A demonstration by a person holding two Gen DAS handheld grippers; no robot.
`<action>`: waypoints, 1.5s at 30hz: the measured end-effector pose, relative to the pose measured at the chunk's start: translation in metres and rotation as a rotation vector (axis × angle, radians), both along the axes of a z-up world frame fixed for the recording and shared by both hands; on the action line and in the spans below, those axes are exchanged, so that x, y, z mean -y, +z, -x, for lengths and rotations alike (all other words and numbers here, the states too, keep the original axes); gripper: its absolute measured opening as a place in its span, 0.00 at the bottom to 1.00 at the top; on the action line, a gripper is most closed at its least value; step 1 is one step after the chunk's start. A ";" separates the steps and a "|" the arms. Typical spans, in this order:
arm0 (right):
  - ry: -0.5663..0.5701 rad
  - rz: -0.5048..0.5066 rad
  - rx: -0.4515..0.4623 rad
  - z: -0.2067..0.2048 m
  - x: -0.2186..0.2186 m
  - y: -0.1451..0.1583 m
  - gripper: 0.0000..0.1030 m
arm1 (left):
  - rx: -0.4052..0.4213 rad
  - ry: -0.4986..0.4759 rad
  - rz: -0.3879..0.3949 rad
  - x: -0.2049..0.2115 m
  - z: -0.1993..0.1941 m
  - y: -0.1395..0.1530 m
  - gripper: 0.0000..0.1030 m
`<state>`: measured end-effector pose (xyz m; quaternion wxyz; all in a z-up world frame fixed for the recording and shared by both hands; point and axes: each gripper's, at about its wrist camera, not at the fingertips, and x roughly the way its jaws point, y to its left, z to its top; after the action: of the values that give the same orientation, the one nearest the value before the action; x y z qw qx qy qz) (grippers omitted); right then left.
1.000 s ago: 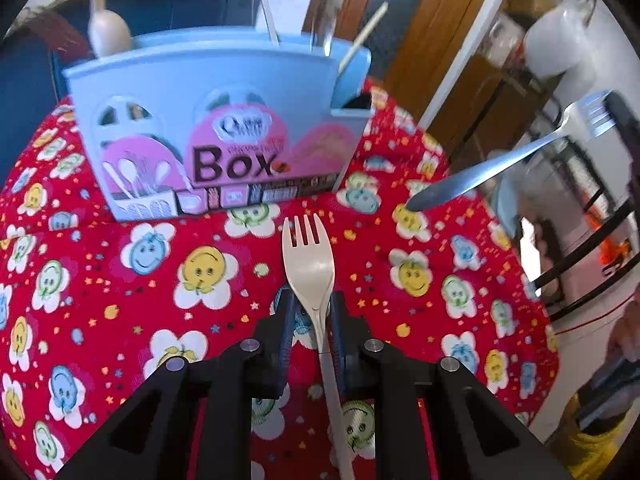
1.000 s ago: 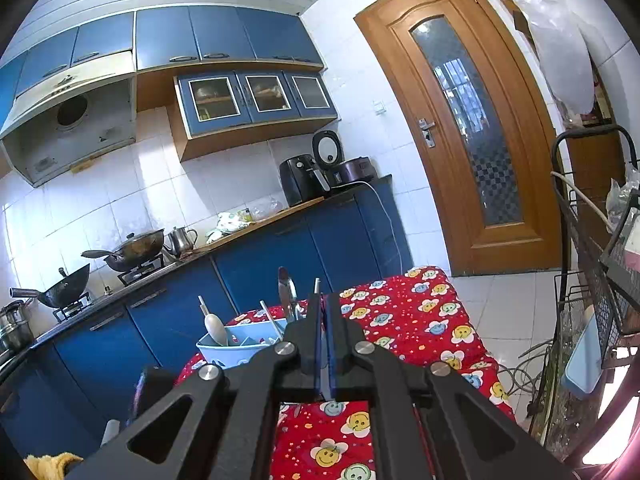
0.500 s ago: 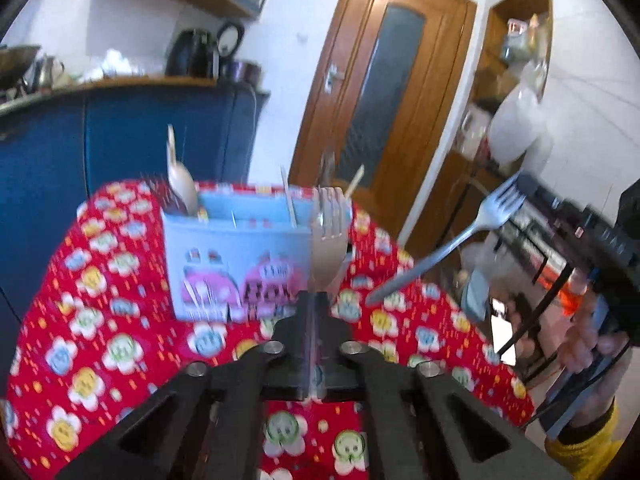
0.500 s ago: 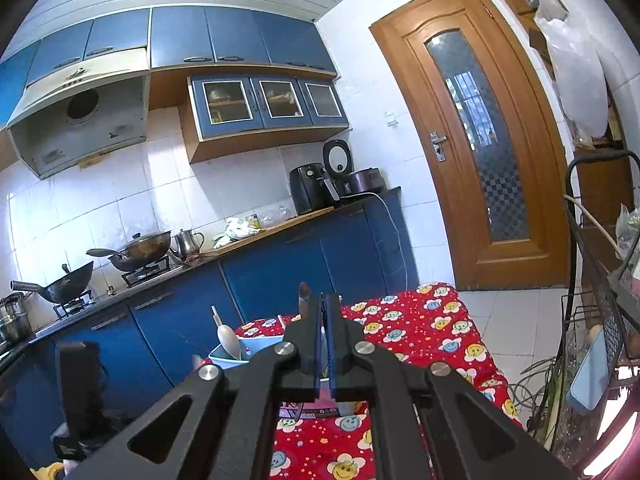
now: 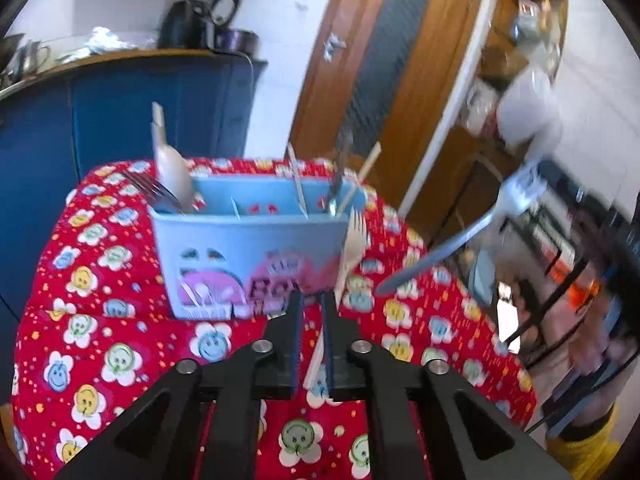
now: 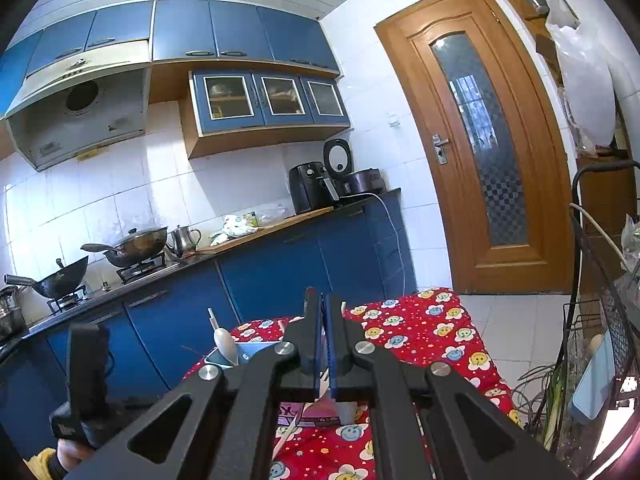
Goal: Organize utensils
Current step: 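Carry the beige fork and silver fork upright over the blue box with both tools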
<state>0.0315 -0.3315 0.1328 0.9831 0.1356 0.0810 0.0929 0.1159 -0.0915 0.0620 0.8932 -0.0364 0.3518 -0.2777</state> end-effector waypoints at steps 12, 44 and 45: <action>-0.035 -0.002 0.015 0.008 0.016 0.001 0.04 | -0.028 -0.081 -0.147 0.054 -0.016 -0.019 0.30; -0.050 0.015 0.020 0.001 0.017 0.003 0.04 | 0.170 0.003 0.031 0.030 -0.003 0.033 0.05; -0.047 0.021 0.023 -0.001 0.015 0.005 0.04 | 0.190 0.015 0.041 0.027 -0.004 0.037 0.05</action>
<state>0.0326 -0.3468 0.1374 0.9872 0.1263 0.0674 0.0705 0.1200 -0.1183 0.0992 0.9236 -0.0310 0.2596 -0.2804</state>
